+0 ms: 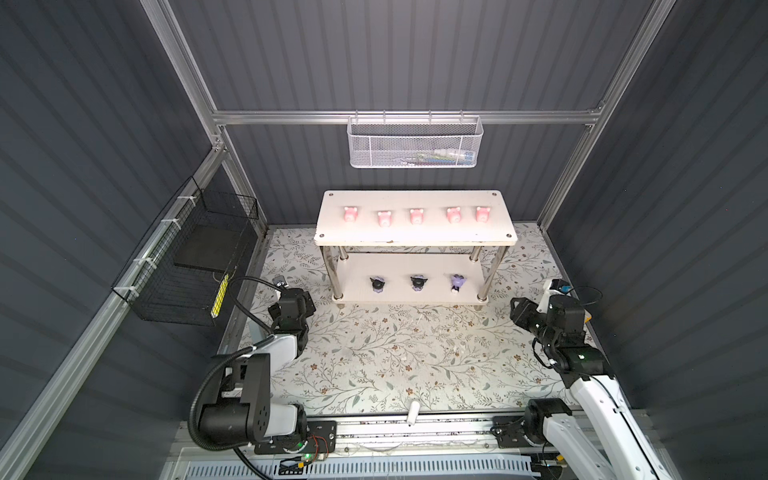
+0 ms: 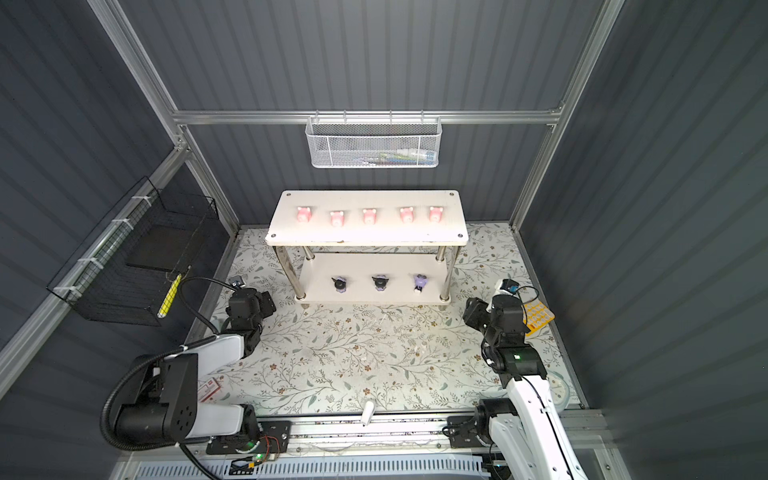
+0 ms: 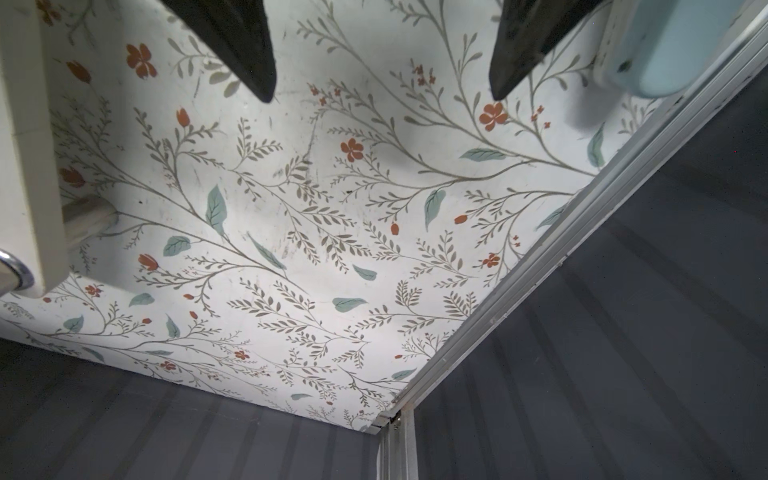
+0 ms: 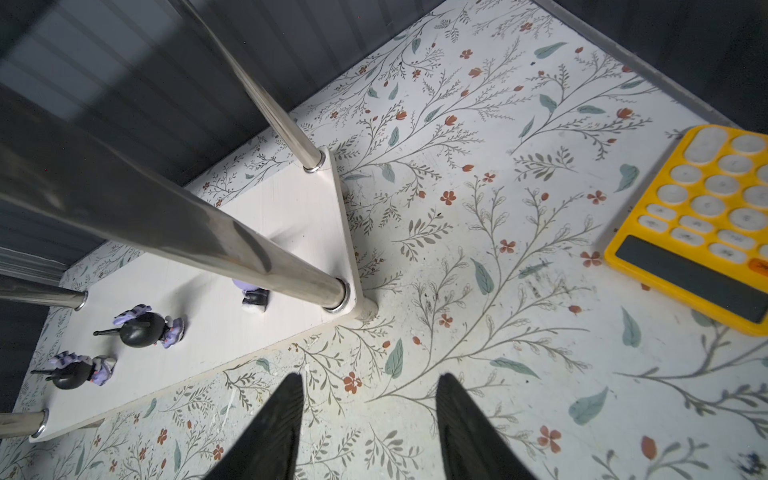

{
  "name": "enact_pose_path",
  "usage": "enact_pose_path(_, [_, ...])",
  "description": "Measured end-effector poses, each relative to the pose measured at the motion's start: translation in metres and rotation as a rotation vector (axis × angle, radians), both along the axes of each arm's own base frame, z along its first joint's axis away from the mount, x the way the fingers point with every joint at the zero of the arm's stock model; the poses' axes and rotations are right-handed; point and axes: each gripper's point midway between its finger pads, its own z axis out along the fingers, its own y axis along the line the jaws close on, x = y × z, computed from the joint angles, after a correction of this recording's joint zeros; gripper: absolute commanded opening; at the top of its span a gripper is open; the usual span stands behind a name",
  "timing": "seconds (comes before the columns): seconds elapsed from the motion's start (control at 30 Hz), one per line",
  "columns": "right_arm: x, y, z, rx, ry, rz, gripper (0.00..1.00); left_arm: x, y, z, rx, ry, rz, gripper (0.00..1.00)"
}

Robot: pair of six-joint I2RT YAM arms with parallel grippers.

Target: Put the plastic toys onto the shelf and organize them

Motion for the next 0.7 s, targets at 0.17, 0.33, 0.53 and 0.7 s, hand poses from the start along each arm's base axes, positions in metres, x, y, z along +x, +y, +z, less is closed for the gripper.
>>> enact_pose_path(0.17, [0.001,-0.001,-0.002,-0.016,0.009,0.007,0.54,0.011,-0.003,-0.015,0.026,0.006,-0.035,0.84])
enact_pose_path(0.33, [0.005,-0.002,-0.004,-0.031,0.010,0.007,0.55,0.021,-0.008,-0.025,0.040,0.010,-0.076,0.85])
enact_pose_path(0.53, [0.021,-0.004,-0.006,-0.068,-0.001,0.011,0.57,0.035,-0.017,-0.022,0.044,0.008,-0.140,0.86])
enact_pose_path(0.7, [0.040,-0.013,-0.006,-0.153,-0.027,-0.001,0.60,0.044,-0.029,-0.022,0.072,0.006,-0.188,0.91])
